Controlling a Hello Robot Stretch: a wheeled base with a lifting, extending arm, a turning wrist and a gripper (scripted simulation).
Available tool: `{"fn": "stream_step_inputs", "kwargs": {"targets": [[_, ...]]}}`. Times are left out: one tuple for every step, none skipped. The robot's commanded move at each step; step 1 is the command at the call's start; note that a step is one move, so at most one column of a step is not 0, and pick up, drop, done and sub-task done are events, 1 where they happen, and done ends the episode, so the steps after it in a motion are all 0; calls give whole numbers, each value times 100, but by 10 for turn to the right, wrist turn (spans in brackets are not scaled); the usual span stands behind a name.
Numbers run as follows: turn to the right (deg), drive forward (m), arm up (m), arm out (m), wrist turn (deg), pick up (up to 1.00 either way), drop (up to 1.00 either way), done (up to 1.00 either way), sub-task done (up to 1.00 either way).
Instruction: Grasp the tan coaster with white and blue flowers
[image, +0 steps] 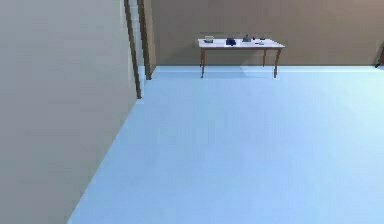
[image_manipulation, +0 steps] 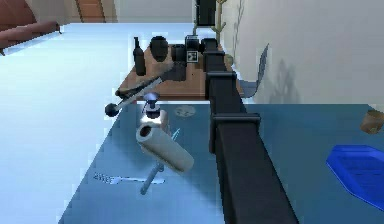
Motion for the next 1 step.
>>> {"fn": "stream_step_inputs", "kwargs": {"targets": [[0,0,0,0,450,0,0,0,0]]}}
